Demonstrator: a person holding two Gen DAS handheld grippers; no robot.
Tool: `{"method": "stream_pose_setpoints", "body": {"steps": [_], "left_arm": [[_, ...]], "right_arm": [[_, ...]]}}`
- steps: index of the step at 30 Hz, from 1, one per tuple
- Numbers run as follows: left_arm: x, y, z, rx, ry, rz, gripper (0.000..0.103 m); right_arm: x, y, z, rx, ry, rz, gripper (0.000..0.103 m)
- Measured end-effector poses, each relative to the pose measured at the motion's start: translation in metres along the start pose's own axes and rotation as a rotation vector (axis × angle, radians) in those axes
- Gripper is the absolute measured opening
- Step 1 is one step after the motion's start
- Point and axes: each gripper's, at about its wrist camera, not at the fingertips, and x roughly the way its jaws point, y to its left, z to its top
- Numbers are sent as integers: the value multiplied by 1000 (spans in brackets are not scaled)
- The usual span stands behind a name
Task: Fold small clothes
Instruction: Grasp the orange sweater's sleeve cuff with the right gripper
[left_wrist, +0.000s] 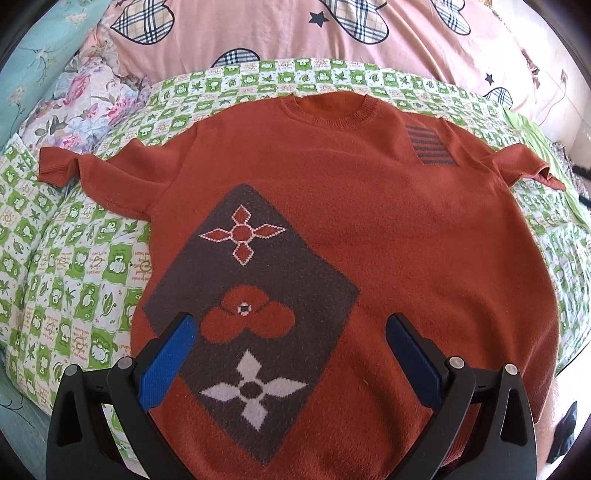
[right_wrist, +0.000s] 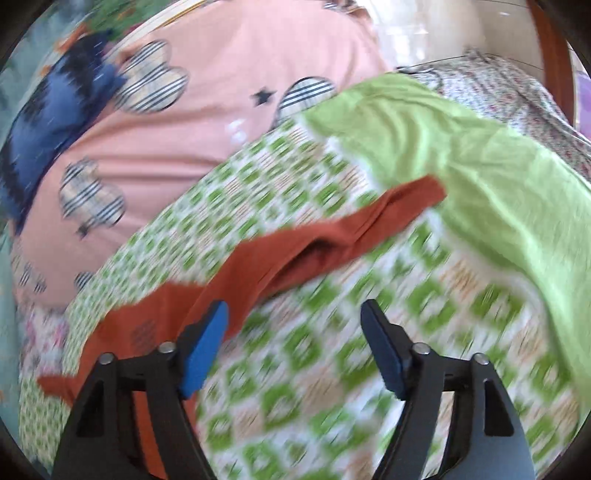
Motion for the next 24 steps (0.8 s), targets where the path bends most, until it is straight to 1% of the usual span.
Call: {"method": "stream_pose_setpoints", "body": {"steps": [1, 3, 4, 5, 7, 8, 9, 11, 13, 14, 15, 16, 17, 20, 22, 24], "left_arm": [[2, -1, 1, 1, 4, 1, 103], [6, -2, 5, -3, 15, 1, 103], [7, -3, 7, -3, 15, 3, 103], [9, -3, 10, -4, 18, 5, 103], [12, -5, 16, -6, 22, 4, 103], [14, -7, 19, -5, 24, 6, 103], [17, -8, 22, -4, 29, 8, 103], [22, -10, 28, -2, 36, 7, 103], [30, -13, 33, -1, 48, 7, 103], [32, -15, 35, -1, 53, 6, 103], [35, -16, 37, -2, 57, 1, 103], [36, -17, 38, -2, 59, -3, 103], [38, -18, 40, -1, 61, -7, 103], [41, -20, 42, 1, 63, -18, 103], [42, -20, 41, 0, 65, -24, 103], [43, -19, 41, -9, 63, -39, 103]], "right_arm": [[7, -10, 13, 23, -5, -12, 63], [31, -31, 42, 84, 13, -57, 54], [43, -39, 53, 106, 24, -75, 52], [51, -44, 60, 118, 30, -88, 49], [73, -61, 79, 167, 54, -103, 49], [82, -62, 80, 183, 69, -108, 48], [94, -69, 87, 207, 86, -111, 46], [109, -72, 88, 216, 117, -136, 46], [129, -78, 91, 216, 167, -194, 42], [133, -81, 90, 222, 174, -194, 31], [135, -82, 90, 215, 174, -204, 16], [137, -81, 91, 198, 171, -213, 11], [136, -79, 90, 190, 163, -195, 6], [118, -55, 85, 125, 96, -105, 5], [103, -24, 78, 50, 69, -27, 5], [92, 14, 67, -16, 65, 66, 5]]}}
